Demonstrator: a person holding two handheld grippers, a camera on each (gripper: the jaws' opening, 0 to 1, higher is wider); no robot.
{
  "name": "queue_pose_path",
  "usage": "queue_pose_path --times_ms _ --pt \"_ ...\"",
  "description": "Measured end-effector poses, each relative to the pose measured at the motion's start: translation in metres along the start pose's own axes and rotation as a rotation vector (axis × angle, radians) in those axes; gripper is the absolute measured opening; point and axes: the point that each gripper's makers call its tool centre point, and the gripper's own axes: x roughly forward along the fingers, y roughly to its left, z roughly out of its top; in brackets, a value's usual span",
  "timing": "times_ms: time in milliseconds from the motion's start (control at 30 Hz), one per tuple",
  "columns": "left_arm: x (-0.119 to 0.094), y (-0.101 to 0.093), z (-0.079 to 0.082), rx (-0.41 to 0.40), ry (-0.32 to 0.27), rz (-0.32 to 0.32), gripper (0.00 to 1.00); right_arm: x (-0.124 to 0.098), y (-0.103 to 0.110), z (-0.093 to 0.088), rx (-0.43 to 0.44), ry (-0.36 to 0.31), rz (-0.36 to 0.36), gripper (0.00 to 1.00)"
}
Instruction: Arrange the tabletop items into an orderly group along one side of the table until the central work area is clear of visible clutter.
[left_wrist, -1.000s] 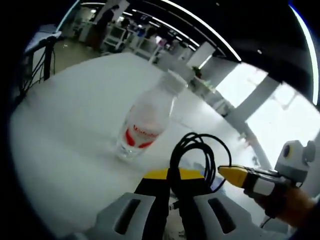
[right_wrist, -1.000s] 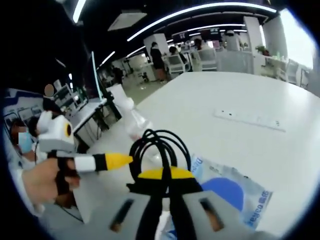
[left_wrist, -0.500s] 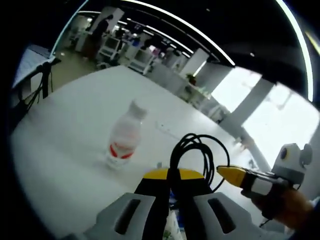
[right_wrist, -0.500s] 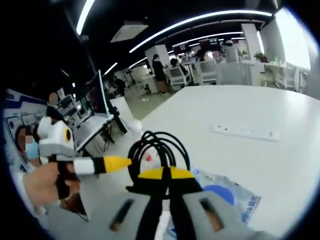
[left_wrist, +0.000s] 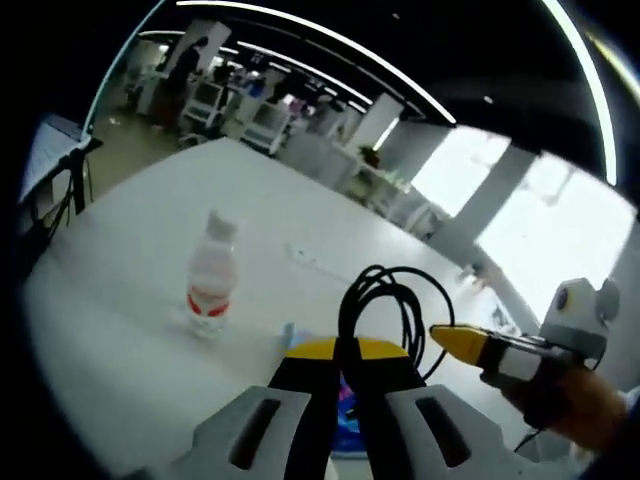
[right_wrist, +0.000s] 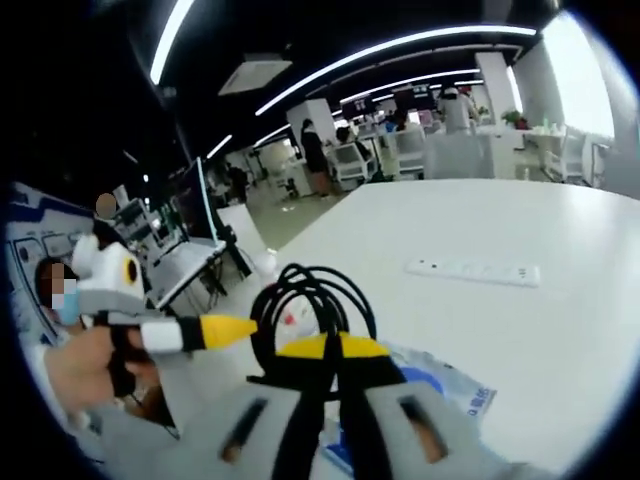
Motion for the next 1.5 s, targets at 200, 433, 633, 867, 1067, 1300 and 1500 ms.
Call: queue_pose_path --times_ms 200,433,633,867,1067,1300,1500 --pt "0.003 -0.027 0.021 0.135 0.006 -0.018 0.0 -0.019 -0.009 0.025 0.005 -0.062 -0.004 0.0" --pt "0.013 -0.062 0.029 0.193 0.014 -0.049 0.0 -0.046 -0.025 0.047 -0.012 -0.118 -0.019 0.0" --pt "0.027 -0.096 0.021 0.213 0.032 -0.109 0.0 -0.065 -0.045 0.05 0.014 -0.139 -0.037 0.0" --pt "0.039 -0.125 0.003 0.214 0.062 -0.154 0.0 -0.09 -0.071 0.049 0.002 -0.153 -0.087 0.0" --pt "0.05 -0.148 -0.012 0.243 0.099 -0.184 0.0 -0.11 -0.095 0.04 0.035 -0.16 -0.116 0.0" --pt "0.065 -0.179 -0.03 0.286 0.14 -0.221 0.0 -0.134 -0.126 0.032 0.078 -0.171 -0.165 0.0" --pt "0.075 -0.193 -0.051 0.292 0.176 -0.234 0.0 -0.146 -0.143 0.02 0.086 -0.156 -0.189 0.0"
